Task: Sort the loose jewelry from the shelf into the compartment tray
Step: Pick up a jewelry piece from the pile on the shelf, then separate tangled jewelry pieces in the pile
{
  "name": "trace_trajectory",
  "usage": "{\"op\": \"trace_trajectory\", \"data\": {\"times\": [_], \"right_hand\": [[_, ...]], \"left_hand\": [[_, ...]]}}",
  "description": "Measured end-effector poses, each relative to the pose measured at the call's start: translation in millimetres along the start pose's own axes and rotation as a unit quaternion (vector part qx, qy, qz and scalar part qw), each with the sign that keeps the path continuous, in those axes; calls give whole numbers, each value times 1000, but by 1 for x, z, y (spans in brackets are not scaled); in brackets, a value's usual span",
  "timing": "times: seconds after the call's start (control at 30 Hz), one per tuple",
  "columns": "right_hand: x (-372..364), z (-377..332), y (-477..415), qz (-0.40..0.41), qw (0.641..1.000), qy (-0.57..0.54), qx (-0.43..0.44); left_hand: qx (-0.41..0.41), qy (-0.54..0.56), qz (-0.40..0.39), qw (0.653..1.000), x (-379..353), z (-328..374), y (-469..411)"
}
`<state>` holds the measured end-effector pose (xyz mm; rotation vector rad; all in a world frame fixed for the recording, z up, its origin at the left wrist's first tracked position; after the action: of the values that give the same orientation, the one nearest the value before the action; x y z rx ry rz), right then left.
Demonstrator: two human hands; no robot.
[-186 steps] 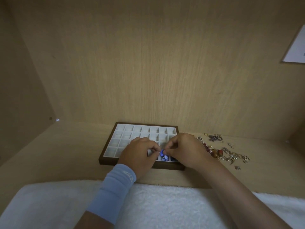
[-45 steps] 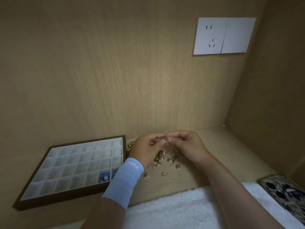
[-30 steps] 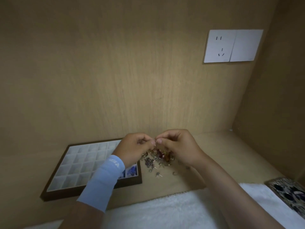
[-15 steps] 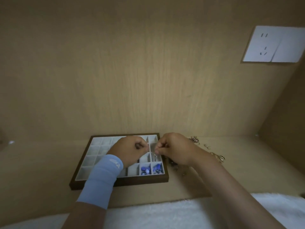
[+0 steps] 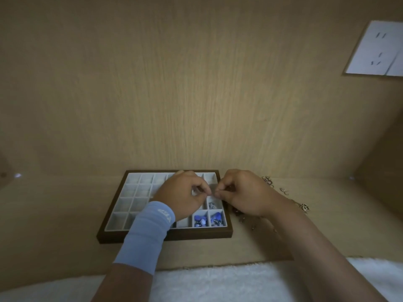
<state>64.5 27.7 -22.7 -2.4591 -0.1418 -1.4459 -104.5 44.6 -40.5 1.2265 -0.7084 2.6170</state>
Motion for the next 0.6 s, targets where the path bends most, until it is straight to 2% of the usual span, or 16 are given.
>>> {"op": "trace_trajectory", "data": {"times": [0.1, 0.17, 0.33, 0.6], "right_hand": [[-5, 1, 3, -64, 998, 9, 0], [-5, 2, 3, -74, 997, 0, -1], [33, 24, 5, 39, 994, -85, -54], [76, 92, 32, 44, 994, -3, -102]], "left_hand": [[-11, -6, -28, 1000, -4, 6, 2], [-14, -30, -45, 998, -5, 8, 3], [-31, -119, -51, 991, -2, 17, 2], [-39, -60, -21, 997, -18, 42, -5]]}}
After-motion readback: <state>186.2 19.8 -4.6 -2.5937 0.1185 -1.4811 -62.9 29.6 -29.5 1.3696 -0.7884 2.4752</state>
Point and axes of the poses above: each hand's wrist, its own y-axis away from the middle knuckle, its own x-axis out of the back of the hand, z = x × y, the point moved 4 cm from there along -y, towards the middle knuckle, and after that the axes turned 7 degrees about z, right-handed, at the moved point
